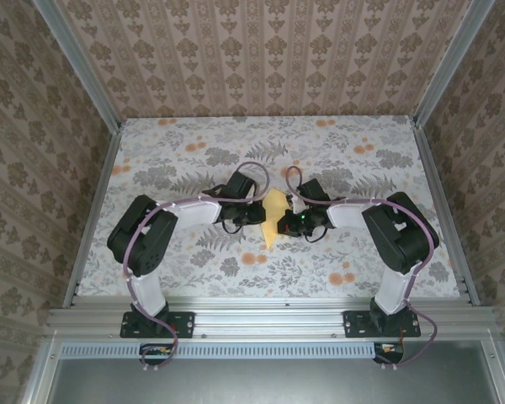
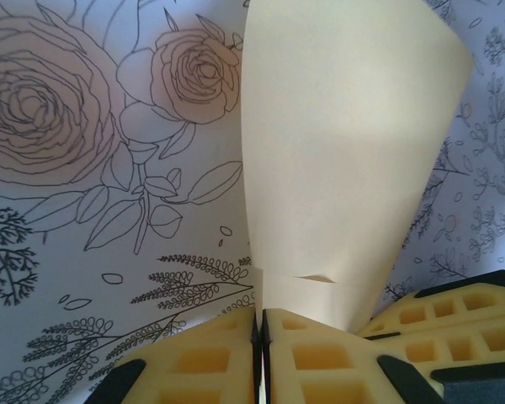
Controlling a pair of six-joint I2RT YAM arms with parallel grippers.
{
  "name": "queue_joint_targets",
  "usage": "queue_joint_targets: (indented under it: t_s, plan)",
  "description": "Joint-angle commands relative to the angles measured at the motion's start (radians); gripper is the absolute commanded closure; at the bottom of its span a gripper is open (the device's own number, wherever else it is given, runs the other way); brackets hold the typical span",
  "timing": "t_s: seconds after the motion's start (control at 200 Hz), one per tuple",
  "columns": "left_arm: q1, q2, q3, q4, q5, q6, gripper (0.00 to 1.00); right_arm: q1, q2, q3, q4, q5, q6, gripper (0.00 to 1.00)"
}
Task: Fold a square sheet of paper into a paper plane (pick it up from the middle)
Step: Fold the wing for the fifth time at the center of the table.
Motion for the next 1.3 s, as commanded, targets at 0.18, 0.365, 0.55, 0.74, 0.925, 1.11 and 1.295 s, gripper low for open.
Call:
queue_joint_targets:
  t_s: [0.18,0.365,0.55,0.74,0.925,1.11,1.295]
  plan:
    - [-0.010,0.021,0.035,0.008,0.047,0.008,0.88,-0.010,0.006,0.021,-0.069,0.038,0.002,0.94]
    - [-0.010,0.026,0.042,0.040,0.083,-0.012,0.88,-0.009,0.009,0.025,-0.078,0.043,-0.005,0.94]
    - [-0.011,0.033,0.048,0.036,0.103,-0.012,0.88,-0.012,0.006,0.022,-0.077,0.047,-0.005,0.94]
    - [-0.022,0.050,0.054,0.047,0.122,-0.021,0.88,-0.012,0.002,0.013,-0.065,0.046,0.000,0.95]
    - [-0.027,0.044,0.064,0.008,0.096,-0.002,0.89,-0.015,0.001,0.012,-0.062,0.046,0.000,0.94]
    - [-0.014,0.000,0.055,-0.068,0.031,0.038,0.84,-0.015,0.002,0.005,-0.055,0.042,0.001,0.94]
    - [0.006,-0.030,0.033,-0.065,0.031,0.033,0.81,-0.017,-0.001,0.000,-0.055,0.041,0.001,0.95]
